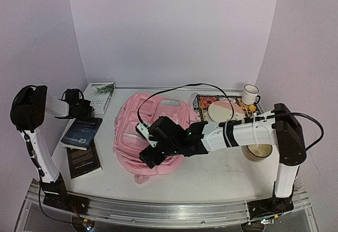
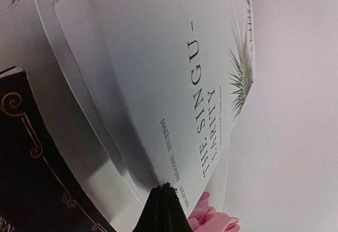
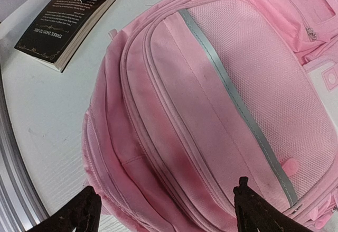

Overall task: Pack the student bag
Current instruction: Pick up the book at the corner of the board, then put down the book at the corner of the board.

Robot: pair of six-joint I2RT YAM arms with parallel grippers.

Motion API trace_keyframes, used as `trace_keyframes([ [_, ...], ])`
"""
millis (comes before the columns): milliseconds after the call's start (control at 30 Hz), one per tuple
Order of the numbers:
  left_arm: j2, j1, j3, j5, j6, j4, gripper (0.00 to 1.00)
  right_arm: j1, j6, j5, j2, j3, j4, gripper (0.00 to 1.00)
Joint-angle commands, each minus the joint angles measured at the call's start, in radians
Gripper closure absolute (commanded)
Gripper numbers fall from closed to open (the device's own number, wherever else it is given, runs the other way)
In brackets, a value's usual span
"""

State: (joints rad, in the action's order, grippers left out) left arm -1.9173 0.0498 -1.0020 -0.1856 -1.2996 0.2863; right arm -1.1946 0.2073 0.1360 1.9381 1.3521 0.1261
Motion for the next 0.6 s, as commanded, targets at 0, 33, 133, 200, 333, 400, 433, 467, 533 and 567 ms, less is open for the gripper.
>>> trace_keyframes([
  [0, 0.169, 0.004, 0.036, -0.008, -0.015, 0.017, 1.00, -0.001, 0.007, 0.015, -0.055, -0.012, -0.031, 0.13],
  [33, 0.200, 0.004, 0.047, -0.008, -0.018, 0.016, 1.00, -0.001, 0.008, 0.015, -0.058, -0.014, -0.031, 0.13],
  [133, 0.292, 0.005, 0.090, -0.017, -0.026, 0.015, 1.00, -0.002, 0.012, 0.014, -0.069, -0.023, -0.031, 0.14],
  [200, 0.354, 0.004, 0.140, -0.018, -0.040, 0.013, 1.00, -0.002, 0.016, 0.015, -0.079, -0.031, -0.030, 0.14],
  [333, 0.500, 0.004, 0.274, -0.022, -0.052, -0.001, 1.00, -0.002, 0.026, 0.012, -0.093, -0.051, -0.020, 0.14],
  [400, 0.566, 0.003, 0.336, -0.026, -0.044, -0.024, 1.00, -0.002, 0.030, 0.006, -0.098, -0.062, -0.013, 0.14],
  [433, 0.595, 0.003, 0.361, -0.029, -0.037, -0.049, 1.00, -0.003, 0.032, 0.003, -0.100, -0.066, -0.009, 0.14],
  [467, 0.624, 0.003, 0.385, -0.032, -0.030, -0.078, 1.00, -0.002, 0.034, -0.001, -0.102, -0.070, -0.005, 0.14],
  [533, 0.684, 0.003, 0.421, -0.038, -0.006, -0.146, 1.00, -0.002, 0.038, -0.008, -0.104, -0.079, 0.003, 0.14],
  [567, 0.713, 0.003, 0.442, -0.042, 0.005, -0.166, 1.00, -0.002, 0.039, -0.012, -0.105, -0.082, 0.007, 0.14],
])
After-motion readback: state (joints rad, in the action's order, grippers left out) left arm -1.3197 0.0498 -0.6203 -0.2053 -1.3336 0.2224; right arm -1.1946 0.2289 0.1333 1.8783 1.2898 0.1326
